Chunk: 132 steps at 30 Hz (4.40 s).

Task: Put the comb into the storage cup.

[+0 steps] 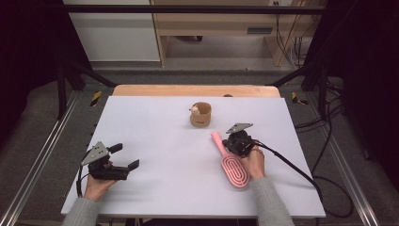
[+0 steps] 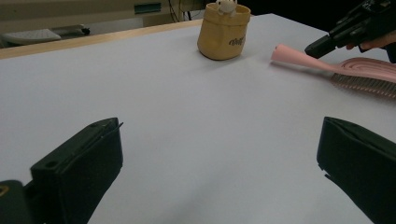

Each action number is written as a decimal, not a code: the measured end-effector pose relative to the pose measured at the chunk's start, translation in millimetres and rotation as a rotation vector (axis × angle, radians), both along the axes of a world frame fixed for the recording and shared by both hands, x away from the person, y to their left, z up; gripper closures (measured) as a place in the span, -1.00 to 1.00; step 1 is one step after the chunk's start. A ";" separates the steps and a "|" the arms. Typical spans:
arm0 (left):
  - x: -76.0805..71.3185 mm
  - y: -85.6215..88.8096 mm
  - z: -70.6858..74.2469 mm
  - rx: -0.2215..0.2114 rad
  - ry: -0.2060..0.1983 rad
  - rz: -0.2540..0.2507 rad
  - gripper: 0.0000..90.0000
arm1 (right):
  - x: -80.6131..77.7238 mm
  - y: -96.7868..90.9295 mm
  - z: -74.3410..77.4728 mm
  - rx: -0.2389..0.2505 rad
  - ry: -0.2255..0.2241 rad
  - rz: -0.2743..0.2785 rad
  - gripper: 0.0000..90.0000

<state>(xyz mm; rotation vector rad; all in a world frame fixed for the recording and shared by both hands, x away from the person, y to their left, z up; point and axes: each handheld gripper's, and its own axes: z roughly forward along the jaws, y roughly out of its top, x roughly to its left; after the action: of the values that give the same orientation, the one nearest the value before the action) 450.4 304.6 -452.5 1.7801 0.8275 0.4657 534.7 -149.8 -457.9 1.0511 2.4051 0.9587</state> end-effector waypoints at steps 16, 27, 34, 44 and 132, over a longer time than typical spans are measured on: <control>0.0 -0.3 0.0 0.000 0.000 -0.001 -1.00 | -1.8 4.2 -0.8 0.001 0.021 0.028 1.00; 0.0 -0.6 0.0 0.000 -0.001 -0.002 -1.00 | -2.6 5.3 -1.1 0.000 0.024 0.063 1.00; -0.2 -0.7 0.1 -0.001 -0.001 -0.002 -1.00 | -3.2 5.6 -0.6 -0.008 0.029 0.066 1.00; 0.2 -0.8 -0.3 0.002 0.001 -0.004 -1.00 | -1.1 4.1 6.7 -0.040 0.002 0.044 1.00; 1.0 -1.5 -1.0 0.009 0.007 -0.002 -0.99 | -11.0 46.5 2.2 -0.033 0.133 0.067 1.00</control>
<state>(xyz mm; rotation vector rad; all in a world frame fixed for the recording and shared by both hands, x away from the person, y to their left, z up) 451.4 303.1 -453.5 1.7914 0.8298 0.4623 523.7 -103.3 -455.8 1.0600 2.5694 0.8939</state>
